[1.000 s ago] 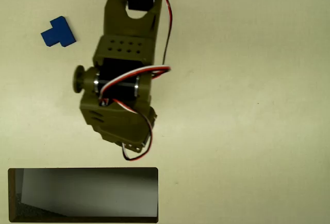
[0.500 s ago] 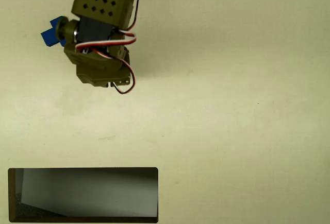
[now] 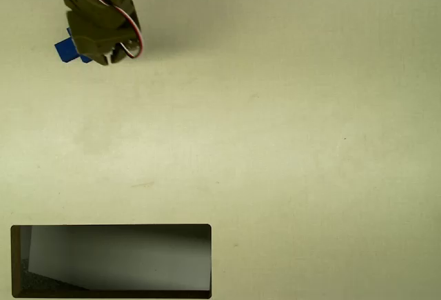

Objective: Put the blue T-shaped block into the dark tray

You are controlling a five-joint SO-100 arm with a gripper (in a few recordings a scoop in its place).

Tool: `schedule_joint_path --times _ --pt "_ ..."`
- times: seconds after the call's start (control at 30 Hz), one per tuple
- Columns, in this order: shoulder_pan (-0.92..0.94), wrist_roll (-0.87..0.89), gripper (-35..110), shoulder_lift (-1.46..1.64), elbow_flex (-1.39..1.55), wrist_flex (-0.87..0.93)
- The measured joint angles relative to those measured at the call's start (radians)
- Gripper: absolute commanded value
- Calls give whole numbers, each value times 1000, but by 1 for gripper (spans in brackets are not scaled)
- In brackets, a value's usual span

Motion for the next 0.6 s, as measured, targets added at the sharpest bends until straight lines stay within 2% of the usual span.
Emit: schedule_joint_path --times 0.13,0.2,0.4,0.6 --pt "199 -328 0 32 49 26" --pt "282 -430 0 43 72 20" --pt "449 -486 0 38 160 -23" --pt "466 -486 0 -78 193 -261"
